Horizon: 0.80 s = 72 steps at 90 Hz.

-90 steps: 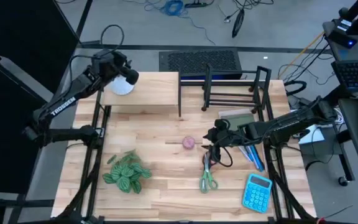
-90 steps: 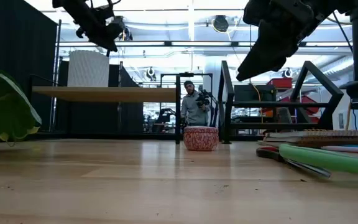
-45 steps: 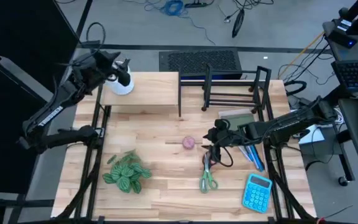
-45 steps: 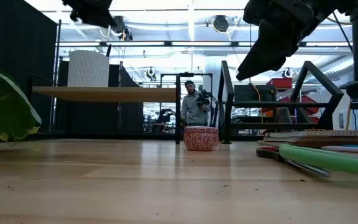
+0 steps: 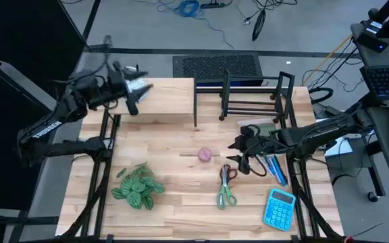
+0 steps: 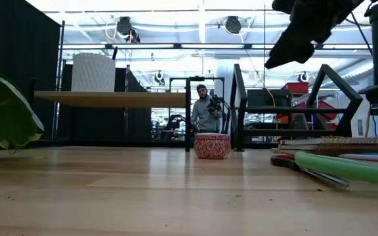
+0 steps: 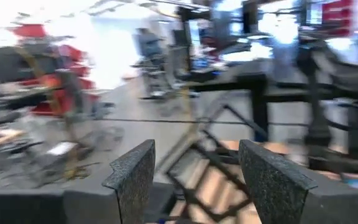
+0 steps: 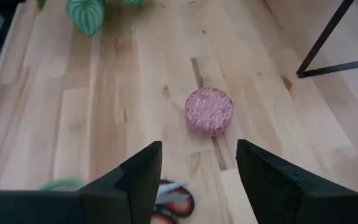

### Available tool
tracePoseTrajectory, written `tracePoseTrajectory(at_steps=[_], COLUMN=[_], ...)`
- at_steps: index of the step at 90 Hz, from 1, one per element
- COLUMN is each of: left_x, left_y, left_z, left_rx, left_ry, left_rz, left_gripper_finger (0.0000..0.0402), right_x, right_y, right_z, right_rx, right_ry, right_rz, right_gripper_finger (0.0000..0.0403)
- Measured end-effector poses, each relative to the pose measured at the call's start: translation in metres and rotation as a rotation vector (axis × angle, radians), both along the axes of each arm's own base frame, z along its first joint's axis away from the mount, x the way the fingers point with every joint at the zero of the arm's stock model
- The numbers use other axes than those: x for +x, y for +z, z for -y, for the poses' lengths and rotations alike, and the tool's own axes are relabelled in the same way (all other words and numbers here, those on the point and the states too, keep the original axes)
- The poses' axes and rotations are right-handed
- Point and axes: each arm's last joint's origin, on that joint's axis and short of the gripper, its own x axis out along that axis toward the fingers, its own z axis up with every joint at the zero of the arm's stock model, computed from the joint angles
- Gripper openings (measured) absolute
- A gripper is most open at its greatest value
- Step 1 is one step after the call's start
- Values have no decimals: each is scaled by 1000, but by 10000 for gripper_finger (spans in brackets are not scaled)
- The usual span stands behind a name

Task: Stock shelves
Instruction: Put the purple pen into the white pen holder

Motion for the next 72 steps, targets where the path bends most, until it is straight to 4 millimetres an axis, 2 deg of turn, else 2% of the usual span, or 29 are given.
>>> tracePoseTrajectory(at_steps=[17,44,58,72], left_x=[45,114,139,156], left_y=[-21,-74,-103,-124], left_z=[19,55,76,95], left_rx=[-57,-127,-161,-157], left_ry=[-179,-316,-375,-402], left_rz=[-112,-348,-455,-503], left_gripper_finger=[219,219,219,219], right_x=[-7,-18,-19,-20], right_y=[-3,-11,-11,-12], right_z=[-9,-18,-21,-22], right_rx=[5,16,17,20], right_ry=[37,45,54,54], right_rz=[-58,-168,-174,-175], right_gripper_finger=[189,189,189,189])
